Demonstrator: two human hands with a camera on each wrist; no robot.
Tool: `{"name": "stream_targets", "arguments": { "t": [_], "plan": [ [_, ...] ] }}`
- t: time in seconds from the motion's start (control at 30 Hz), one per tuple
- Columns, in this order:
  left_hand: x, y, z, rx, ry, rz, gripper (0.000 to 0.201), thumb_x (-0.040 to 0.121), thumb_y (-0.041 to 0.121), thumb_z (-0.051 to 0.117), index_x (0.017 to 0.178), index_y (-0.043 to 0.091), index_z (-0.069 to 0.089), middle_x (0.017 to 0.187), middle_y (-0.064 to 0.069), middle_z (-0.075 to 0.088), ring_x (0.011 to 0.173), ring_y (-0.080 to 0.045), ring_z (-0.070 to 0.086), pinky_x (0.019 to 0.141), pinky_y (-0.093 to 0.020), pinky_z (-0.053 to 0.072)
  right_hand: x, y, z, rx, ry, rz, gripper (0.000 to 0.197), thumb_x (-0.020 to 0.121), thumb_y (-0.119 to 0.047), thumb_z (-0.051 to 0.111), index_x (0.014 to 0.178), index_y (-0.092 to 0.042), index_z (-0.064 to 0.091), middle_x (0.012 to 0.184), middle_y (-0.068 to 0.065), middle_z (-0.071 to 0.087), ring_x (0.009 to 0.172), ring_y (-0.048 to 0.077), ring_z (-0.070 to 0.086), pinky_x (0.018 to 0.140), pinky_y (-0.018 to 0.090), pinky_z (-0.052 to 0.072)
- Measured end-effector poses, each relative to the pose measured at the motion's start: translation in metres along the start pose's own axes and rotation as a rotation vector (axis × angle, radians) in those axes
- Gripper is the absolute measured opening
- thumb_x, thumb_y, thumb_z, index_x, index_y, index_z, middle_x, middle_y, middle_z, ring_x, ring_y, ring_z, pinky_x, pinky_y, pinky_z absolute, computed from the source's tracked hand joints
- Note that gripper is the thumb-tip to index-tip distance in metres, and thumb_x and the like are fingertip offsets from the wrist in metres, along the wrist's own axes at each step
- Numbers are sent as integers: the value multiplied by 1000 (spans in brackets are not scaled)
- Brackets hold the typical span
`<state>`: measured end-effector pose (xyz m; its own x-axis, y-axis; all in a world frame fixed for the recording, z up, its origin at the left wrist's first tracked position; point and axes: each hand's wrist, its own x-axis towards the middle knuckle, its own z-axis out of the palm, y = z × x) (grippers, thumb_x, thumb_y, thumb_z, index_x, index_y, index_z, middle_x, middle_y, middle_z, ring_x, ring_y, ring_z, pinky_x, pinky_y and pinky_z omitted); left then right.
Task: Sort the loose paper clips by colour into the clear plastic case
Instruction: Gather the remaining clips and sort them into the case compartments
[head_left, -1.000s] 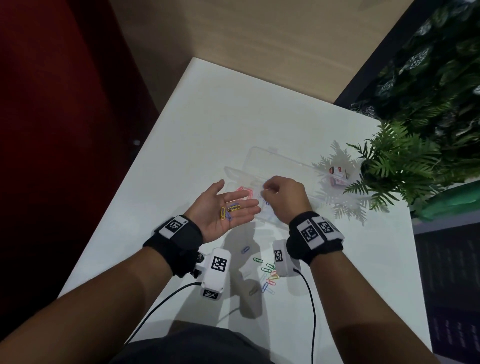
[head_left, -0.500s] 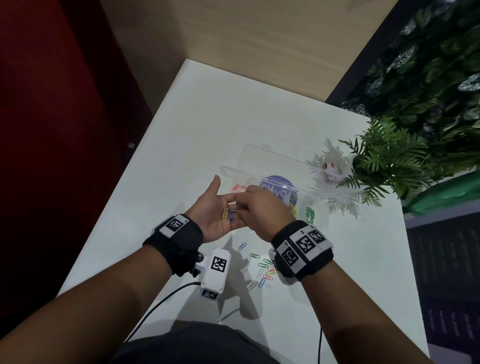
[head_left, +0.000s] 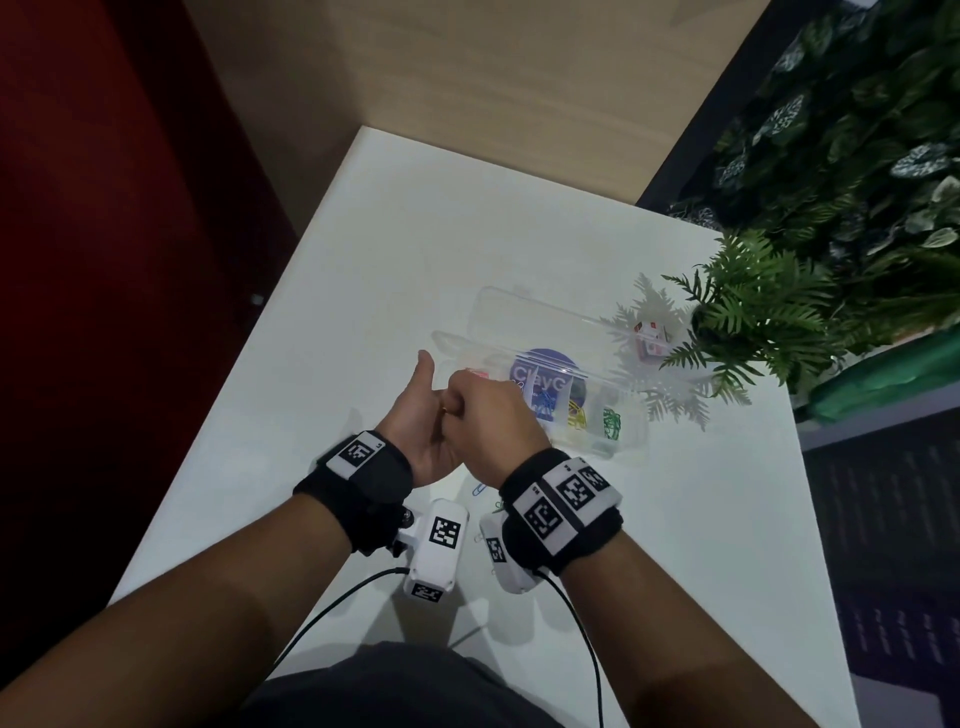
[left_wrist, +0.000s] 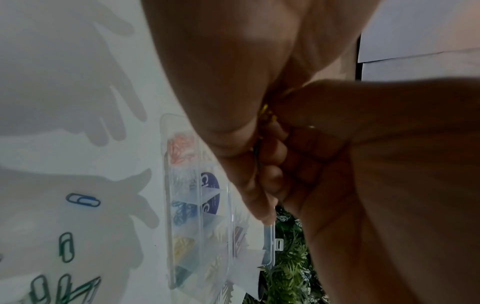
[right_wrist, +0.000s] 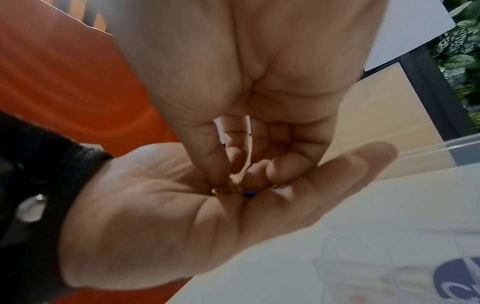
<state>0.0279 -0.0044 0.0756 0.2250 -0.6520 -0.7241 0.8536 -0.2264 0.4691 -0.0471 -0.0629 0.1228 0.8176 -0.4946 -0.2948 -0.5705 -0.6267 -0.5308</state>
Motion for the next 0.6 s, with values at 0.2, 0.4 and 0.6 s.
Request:
{"name": "stream_targets", "arguments": {
  "t": [0.2, 0.4, 0.6],
  "plan": [
    [-1, -3, 2, -46, 12, -18, 88, 87, 75, 22, 125, 4, 58, 137, -18, 54, 129, -29, 50, 115, -40, 31, 2, -3, -5, 58, -2, 91, 14, 76, -2, 50, 77, -16, 47, 86, 8, 59, 79, 27, 57, 66, 35, 48],
    [-1, -4, 8, 55, -54, -3, 84, 92, 69, 12, 116, 4, 60, 98, -13, 74, 87, -20, 72, 80, -28, 57, 6, 6, -11, 126, 14, 117, 13, 75, -5, 54, 76, -18, 53, 88, 6, 64, 82, 22, 60, 63, 28, 47],
    [0, -2, 12, -60, -145, -2, 91, 90, 71, 16, 127, -4, 51, 94, -20, 68, 85, -31, 69, 86, -41, 56, 4, 27, -35, 650, 132, 190, 16, 75, 2, 58, 73, -12, 51, 61, 2, 52, 48, 16, 49, 46, 24, 39]
  ]
}}
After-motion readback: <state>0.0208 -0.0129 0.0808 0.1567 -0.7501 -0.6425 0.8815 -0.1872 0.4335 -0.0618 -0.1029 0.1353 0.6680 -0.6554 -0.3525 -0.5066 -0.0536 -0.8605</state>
